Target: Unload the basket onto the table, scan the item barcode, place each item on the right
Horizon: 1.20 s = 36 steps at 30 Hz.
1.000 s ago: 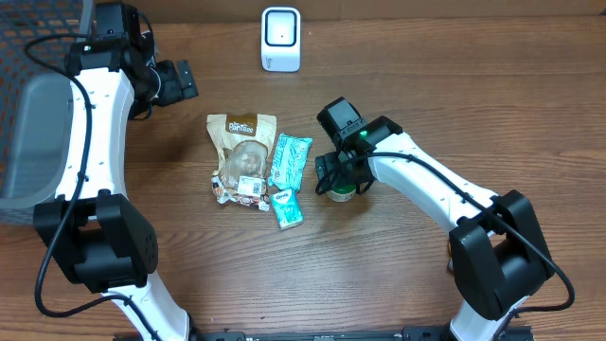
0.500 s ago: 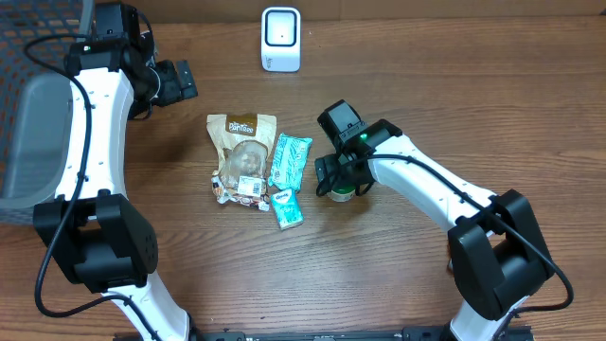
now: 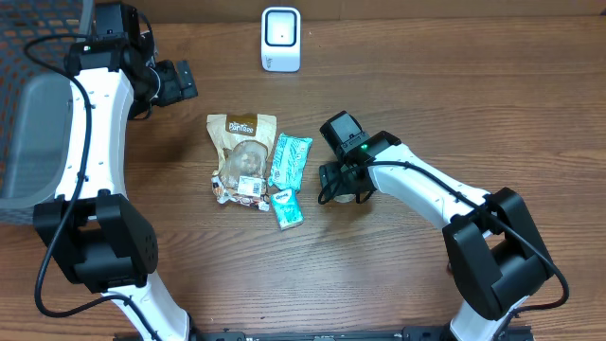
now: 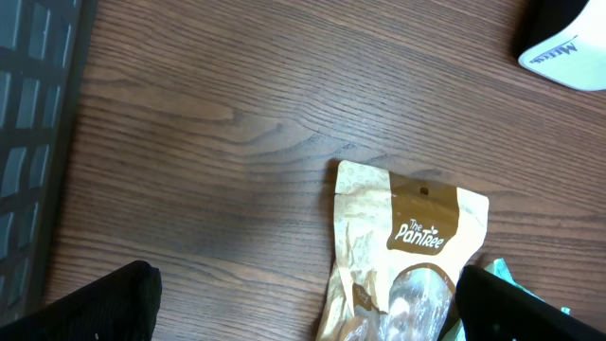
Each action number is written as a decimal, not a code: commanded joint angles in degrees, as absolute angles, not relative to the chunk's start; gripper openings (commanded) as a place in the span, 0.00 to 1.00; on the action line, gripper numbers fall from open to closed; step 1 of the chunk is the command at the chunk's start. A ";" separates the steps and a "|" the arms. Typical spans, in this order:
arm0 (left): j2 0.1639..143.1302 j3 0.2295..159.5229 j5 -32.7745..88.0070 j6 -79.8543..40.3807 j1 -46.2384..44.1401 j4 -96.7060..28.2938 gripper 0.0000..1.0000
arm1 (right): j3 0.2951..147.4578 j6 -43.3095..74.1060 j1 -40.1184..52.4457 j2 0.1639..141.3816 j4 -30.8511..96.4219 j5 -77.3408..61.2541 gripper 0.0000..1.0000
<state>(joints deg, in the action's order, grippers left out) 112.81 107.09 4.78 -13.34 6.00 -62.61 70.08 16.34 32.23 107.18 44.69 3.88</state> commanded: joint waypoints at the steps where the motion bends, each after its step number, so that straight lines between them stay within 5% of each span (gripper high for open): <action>1: 112.01 107.83 5.41 -12.43 5.56 -62.74 1.00 | 72.29 16.69 32.05 106.85 45.10 4.40 0.82; 10: 112.01 107.83 5.41 -12.43 5.56 -62.72 1.00 | 72.51 16.73 32.05 106.85 45.19 4.38 0.65; 20: 112.01 107.83 5.41 -12.43 5.56 -62.74 1.00 | 80.90 25.39 30.44 106.83 56.62 2.85 0.61; 36: 112.01 107.83 5.41 -12.43 5.61 -62.72 1.00 | 84.07 25.52 29.54 106.83 73.36 -36.93 0.62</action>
<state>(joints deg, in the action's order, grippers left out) 112.81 107.09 4.78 -13.34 6.00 -62.61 82.46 25.21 29.34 107.33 72.31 -26.35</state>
